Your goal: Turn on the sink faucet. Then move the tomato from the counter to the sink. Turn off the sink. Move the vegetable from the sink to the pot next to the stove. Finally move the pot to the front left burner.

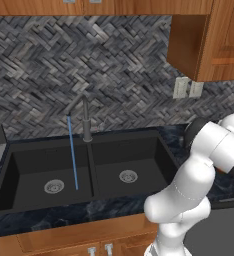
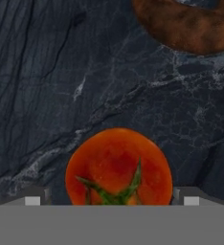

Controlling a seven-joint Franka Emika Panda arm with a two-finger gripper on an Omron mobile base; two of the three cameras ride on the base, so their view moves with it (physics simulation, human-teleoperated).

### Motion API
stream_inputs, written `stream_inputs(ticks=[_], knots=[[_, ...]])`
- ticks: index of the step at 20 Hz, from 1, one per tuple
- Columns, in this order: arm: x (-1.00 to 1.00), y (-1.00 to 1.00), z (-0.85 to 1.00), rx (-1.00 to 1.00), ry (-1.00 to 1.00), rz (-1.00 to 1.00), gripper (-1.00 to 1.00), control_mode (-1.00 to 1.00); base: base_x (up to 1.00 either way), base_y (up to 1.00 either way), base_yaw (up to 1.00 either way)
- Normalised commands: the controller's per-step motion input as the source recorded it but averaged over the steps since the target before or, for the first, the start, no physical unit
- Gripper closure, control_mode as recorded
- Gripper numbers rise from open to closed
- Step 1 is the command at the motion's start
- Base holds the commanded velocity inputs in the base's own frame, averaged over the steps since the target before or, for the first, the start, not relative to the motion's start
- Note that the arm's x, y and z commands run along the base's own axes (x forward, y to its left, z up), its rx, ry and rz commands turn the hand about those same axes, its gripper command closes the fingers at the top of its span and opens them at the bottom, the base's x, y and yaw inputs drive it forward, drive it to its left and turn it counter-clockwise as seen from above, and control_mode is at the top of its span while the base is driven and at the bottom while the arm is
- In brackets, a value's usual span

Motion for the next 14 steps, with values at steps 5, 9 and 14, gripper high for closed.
stream_inputs(ticks=[5,9,14], knots=[[0.0,0.05,-0.09,0.0,0.0,0.0,-1.0,-1.0,0.0,0.0,0.0],[0.0,0.0,-0.11,0.0,0.0,0.0,-1.0,-1.0,0.0,0.0,0.0],[0.0,0.0,-0.09,0.0,-0.01,0.0,1.0,-1.0,0.0,0.0,0.0]])
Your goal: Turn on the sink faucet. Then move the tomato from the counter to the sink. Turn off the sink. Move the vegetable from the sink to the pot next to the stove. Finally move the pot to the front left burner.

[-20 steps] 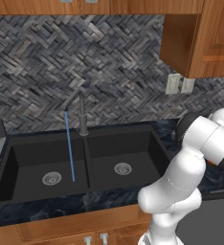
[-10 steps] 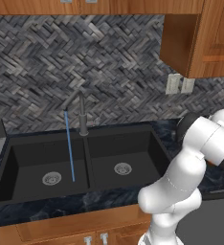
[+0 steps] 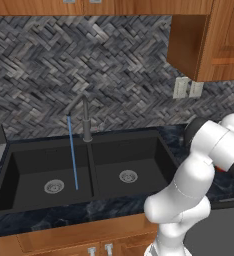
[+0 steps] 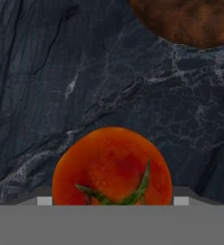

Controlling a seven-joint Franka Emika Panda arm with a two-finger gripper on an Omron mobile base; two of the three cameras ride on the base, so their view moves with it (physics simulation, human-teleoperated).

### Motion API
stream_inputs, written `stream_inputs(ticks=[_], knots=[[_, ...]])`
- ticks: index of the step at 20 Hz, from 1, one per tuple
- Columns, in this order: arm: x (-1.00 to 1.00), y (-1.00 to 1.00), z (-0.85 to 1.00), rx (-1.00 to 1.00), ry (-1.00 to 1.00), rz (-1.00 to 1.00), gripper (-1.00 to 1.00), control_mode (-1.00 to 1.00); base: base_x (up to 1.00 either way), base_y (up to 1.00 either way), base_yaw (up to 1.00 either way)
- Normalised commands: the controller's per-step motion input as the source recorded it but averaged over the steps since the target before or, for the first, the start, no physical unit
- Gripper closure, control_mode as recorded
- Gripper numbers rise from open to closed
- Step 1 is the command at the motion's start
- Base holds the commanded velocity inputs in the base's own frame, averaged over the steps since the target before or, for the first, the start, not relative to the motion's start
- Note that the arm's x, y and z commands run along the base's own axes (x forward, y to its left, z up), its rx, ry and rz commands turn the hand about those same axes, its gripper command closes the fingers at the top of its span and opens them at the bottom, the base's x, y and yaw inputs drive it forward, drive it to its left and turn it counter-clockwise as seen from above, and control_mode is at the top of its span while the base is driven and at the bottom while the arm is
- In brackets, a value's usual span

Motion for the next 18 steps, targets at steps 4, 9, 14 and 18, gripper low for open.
stream_inputs(ticks=[4,9,14,18], knots=[[0.0,0.0,-0.02,0.0,0.0,0.0,1.0,-1.0,0.0,0.0,0.0],[-0.12,0.23,0.23,-0.04,-0.13,0.0,1.0,-1.0,0.0,0.0,0.0],[-0.05,0.85,0.52,-0.13,-0.15,0.04,1.0,-1.0,0.0,0.0,0.0],[0.02,1.0,0.43,-0.18,-0.06,0.11,1.0,-1.0,0.0,0.0,0.0]])
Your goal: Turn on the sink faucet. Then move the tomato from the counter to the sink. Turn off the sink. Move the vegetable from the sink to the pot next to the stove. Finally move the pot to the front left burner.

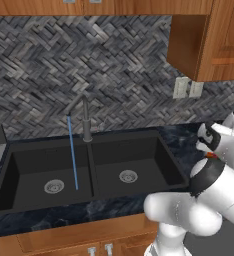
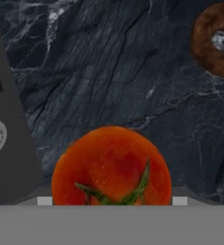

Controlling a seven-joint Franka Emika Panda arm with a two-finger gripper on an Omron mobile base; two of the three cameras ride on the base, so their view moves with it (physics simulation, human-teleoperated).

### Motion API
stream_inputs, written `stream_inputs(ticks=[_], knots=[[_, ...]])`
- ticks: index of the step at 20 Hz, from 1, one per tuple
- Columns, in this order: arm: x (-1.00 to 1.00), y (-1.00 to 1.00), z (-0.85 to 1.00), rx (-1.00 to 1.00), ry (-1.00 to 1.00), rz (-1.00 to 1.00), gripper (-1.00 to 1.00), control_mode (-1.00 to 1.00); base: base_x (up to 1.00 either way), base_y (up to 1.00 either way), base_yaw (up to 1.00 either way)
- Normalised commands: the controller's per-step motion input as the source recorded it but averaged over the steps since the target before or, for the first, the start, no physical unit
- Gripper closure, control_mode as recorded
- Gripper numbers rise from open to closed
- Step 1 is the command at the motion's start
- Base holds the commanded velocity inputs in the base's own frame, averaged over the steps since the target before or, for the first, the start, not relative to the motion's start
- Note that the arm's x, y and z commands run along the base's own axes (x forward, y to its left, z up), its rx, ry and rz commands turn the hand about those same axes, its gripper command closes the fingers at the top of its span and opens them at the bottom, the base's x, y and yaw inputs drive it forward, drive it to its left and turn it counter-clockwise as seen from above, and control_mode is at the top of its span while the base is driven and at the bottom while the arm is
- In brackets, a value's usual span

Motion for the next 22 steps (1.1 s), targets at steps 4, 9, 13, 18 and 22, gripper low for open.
stream_inputs(ticks=[4,9,13,18,22], knots=[[0.09,1.0,0.43,-0.19,0.0,0.14,1.0,-1.0,0.0,0.0,0.0],[0.03,1.0,0.35,-0.19,0.0,0.16,1.0,-1.0,0.0,0.0,0.0],[0.07,1.0,0.3,-0.18,0.0,0.17,1.0,-1.0,0.0,0.0,0.0],[0.09,1.0,0.32,-0.15,0.0,0.18,1.0,-1.0,0.0,0.0,0.0],[0.1,1.0,0.37,-0.12,0.0,0.18,1.0,-1.0,0.0,0.0,0.0]])
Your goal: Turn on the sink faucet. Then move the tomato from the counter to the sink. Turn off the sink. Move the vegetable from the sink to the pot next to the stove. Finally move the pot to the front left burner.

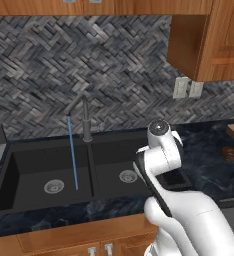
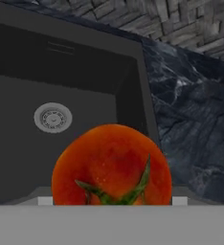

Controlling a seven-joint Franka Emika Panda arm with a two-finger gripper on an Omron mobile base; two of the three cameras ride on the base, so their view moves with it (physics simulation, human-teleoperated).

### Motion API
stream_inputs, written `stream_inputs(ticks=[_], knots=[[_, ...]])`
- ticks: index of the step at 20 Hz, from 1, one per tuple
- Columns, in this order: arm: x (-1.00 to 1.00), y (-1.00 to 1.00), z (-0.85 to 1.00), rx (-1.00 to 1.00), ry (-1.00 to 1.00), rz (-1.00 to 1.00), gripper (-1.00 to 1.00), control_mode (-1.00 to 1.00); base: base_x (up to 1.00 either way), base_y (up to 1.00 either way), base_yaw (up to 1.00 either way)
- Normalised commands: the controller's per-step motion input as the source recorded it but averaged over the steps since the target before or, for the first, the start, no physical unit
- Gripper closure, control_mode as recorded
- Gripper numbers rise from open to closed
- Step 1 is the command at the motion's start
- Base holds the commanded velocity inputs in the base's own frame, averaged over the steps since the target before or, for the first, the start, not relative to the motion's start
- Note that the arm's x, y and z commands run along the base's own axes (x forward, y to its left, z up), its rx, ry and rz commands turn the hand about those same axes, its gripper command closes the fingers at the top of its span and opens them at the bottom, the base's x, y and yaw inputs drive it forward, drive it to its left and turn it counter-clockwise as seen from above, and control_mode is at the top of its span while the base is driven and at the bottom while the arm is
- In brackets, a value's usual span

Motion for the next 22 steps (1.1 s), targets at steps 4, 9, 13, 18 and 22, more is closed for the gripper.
stream_inputs(ticks=[4,9,13,18,22], knots=[[0.07,1.0,0.31,-0.1,0.01,0.18,1.0,-1.0,0.0,0.0,0.0],[0.12,1.0,0.19,-0.06,0.01,0.18,1.0,-1.0,0.0,0.0,0.0],[0.14,1.0,0.03,-0.03,0.0,0.17,1.0,-1.0,0.0,0.0,0.0],[0.2,0.95,0.0,0.0,0.0,0.13,1.0,-1.0,0.0,0.0,0.0],[0.11,0.75,0.0,0.0,0.06,0.1,1.0,-1.0,0.0,0.0,0.0]])
